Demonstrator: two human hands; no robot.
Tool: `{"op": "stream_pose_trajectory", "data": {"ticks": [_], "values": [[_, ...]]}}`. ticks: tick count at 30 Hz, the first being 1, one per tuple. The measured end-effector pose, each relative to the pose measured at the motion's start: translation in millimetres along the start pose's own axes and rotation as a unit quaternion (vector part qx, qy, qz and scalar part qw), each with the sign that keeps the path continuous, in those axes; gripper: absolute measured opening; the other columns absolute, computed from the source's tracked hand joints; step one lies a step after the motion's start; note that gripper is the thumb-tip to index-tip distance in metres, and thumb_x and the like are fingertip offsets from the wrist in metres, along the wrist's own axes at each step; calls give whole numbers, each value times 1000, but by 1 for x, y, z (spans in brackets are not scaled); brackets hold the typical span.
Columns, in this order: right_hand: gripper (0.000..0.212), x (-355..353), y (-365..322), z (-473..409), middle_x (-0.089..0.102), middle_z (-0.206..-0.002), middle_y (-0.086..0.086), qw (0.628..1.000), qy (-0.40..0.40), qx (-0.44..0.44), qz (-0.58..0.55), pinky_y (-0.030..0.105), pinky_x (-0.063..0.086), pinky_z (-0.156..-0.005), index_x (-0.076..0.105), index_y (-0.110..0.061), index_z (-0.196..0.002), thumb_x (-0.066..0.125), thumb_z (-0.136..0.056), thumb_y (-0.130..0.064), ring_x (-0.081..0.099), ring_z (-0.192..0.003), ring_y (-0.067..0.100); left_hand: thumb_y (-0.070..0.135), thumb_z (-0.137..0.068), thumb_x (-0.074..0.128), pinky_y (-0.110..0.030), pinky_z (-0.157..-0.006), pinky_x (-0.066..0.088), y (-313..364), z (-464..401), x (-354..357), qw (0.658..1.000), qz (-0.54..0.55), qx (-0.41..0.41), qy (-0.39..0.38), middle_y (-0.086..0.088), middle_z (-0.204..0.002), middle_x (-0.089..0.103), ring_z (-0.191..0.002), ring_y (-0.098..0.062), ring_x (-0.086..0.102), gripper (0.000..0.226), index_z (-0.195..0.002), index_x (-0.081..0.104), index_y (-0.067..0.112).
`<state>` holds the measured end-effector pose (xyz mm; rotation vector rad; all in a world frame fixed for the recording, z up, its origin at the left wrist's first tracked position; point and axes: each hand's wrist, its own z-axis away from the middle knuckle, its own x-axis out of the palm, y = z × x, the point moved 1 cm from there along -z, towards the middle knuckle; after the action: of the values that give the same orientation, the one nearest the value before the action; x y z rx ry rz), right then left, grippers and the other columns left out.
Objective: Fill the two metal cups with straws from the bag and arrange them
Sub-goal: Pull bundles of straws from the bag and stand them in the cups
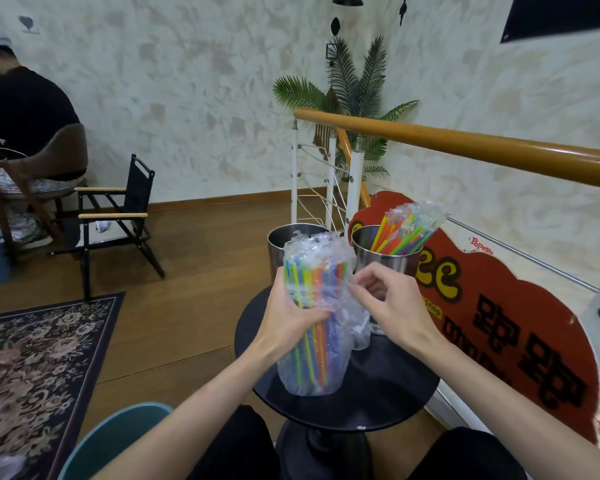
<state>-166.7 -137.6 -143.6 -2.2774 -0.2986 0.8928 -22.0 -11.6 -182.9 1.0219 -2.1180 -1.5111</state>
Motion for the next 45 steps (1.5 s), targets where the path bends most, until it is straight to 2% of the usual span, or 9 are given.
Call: {"op": "stream_pose_trajectory", "data": {"ticks": [10, 13, 18, 25, 29, 36, 38, 42, 45], "values": [[28, -5, 9, -6, 76, -103, -2, 976, -149, 141, -74, 29, 55, -94, 80, -14, -102, 56, -102, -28, 70, -98, 7, 8, -68, 92, -28, -91, 55, 1, -1, -1, 999, 7, -11, -30, 3, -118, 66, -108, -9, 67, 78, -128, 45, 29], [40, -3, 8, -4, 76, -86, 2, 981, -125, 129, -74, 33, 58, -85, 78, -16, -83, 61, -97, -50, 71, -87, 15, 9, -68, 91, -32, -96, 54, -1, -1, -4, 998, -4, -13, -56, 2, -121, 66, -110, -10, 66, 80, -129, 44, 30], [19, 8, 16, 1, 72, -72, -3, 994, -39, 105, 11, 33, 57, -71, 72, -19, -76, 73, -93, -27, 68, -70, 7, 20, -64, 91, -38, -99, 54, -1, 3, -5, 997, -2, -11, -72, 1, -124, 65, -114, -12, 65, 85, -134, 43, 25], [10, 12, 21, 9, 71, -91, -4, 994, -76, -7, 82, 32, 56, -76, 77, -18, -96, 73, -92, -11, 67, -82, 6, 23, -64, 92, -38, -102, 51, -6, 3, -6, 994, -31, -7, -100, 3, -128, 62, -118, -11, 63, 90, -136, 38, 28], [27, 13, 25, 15, 58, -139, -1, 976, -161, 8, 149, 27, 44, -105, 79, -15, -111, 57, -95, -8, 53, -128, 11, 18, -68, 93, -36, -105, 48, -9, 6, -5, 992, -46, -5, -113, 6, -129, 61, -120, -8, 61, 92, -139, 35, 27], [86, 11, 7, 21, 46, -133, -44, 967, -220, 100, -75, 4, 38, -97, 10, -54, -151, 61, -83, -72, 48, -120, -21, 39, -70, 90, -39, -108, 47, 1, 8, -12, 981, -108, 28, -159, 7, -136, 53, -124, -6, 57, 76, -123, 43, 65], [77, 19, 3, 18, 48, -129, -46, 970, -211, 81, -88, -2, 35, -96, 11, -57, -147, 62, -90, -63, 45, -120, -25, 44, -68, 90, -42, -107, 48, 4, 8, -11, 976, -123, 22, -176, 6, -136, 51, -124, -7, 56, 74, -116, 42, 73], [43, 25, 11, 16, 51, -128, -25, 974, -215, 64, -3, 37, 34, -116, 45, -48, -141, 50, -100, -58, 40, -128, 3, 52, -67, 89, -43, -110, 43, 4, 6, -15, 959, -174, 23, -224, 8, -139, 46, -129, -7, 50, 83, -133, 38, 61], [41, 24, 16, 21, 32, -130, -32, 960, -269, 57, 43, 31, 23, -116, 39, -56, -136, 56, -99, -52, 23, -131, 4, 50, -70, 89, -40, -116, 37, 1, 4, -26, 937, -186, 2, -295, 10, -148, 40, -139, -8, 42, 103, -149, 24, 44]]}}
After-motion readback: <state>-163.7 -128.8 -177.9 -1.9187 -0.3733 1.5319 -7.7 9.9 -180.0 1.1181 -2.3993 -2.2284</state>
